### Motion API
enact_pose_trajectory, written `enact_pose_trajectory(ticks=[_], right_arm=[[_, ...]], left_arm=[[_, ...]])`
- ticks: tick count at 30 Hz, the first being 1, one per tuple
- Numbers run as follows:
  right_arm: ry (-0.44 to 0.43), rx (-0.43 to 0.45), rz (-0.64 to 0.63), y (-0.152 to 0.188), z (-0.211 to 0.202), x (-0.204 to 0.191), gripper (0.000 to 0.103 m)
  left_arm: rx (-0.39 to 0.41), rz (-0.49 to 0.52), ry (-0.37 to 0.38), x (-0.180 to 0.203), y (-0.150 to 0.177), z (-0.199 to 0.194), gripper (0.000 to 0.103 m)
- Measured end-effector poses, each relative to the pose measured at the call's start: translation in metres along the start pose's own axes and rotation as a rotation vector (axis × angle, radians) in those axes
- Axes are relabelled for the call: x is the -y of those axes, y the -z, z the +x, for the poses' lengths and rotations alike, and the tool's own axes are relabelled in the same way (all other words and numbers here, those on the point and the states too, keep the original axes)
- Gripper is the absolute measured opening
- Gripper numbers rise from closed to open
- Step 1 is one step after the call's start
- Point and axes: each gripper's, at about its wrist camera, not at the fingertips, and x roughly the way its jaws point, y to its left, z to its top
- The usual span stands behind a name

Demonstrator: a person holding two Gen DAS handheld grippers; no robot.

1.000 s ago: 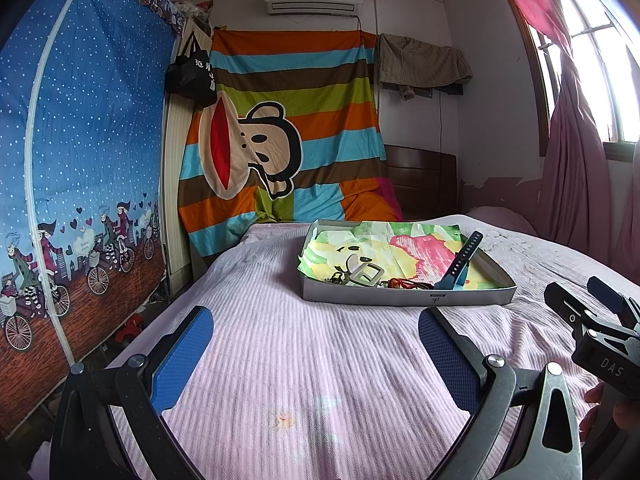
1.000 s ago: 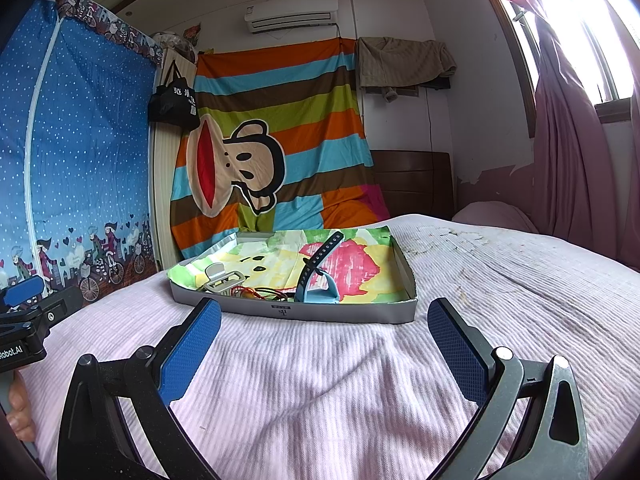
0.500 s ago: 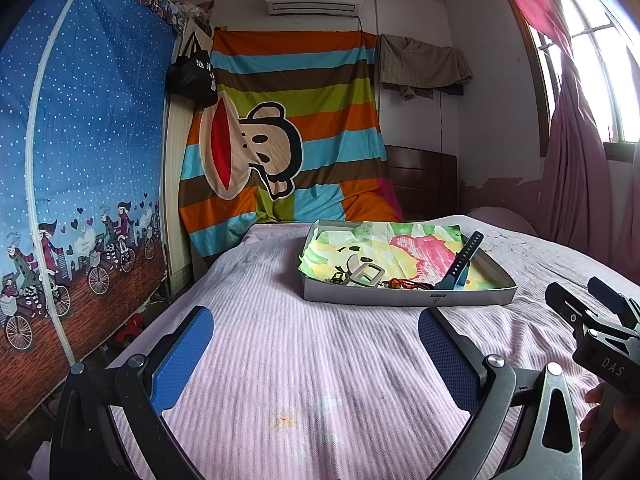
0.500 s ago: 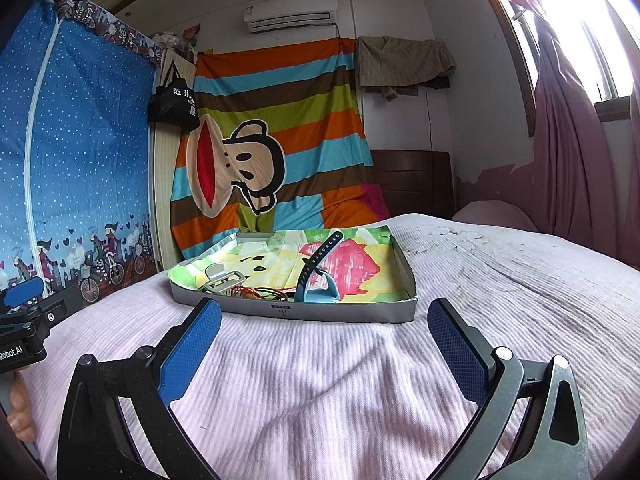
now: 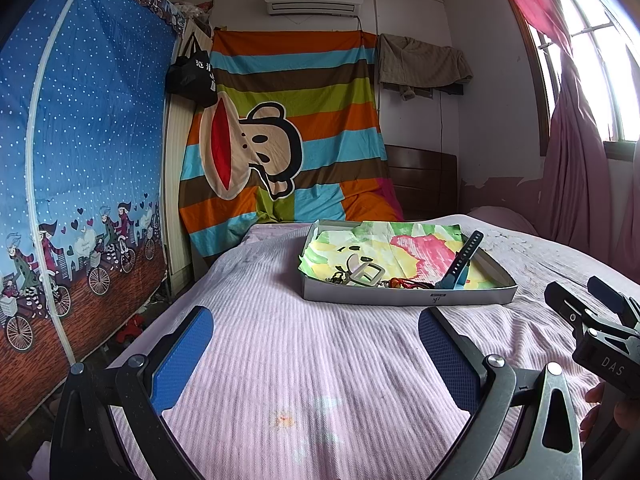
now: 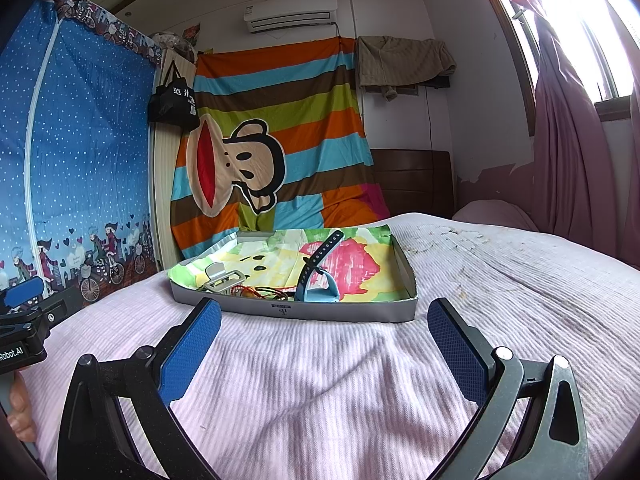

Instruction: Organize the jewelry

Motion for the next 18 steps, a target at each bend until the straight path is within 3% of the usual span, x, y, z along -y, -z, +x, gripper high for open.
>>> enact_pose_trajectory(ticks=[18], right_arm=[[-0.001,-0.001,0.000,-0.0006,-0.0009,-0.0006,0.102]], left_arm=[[0.000,0.000,-0.001,0.0010,0.0005,0.0000,0.103]])
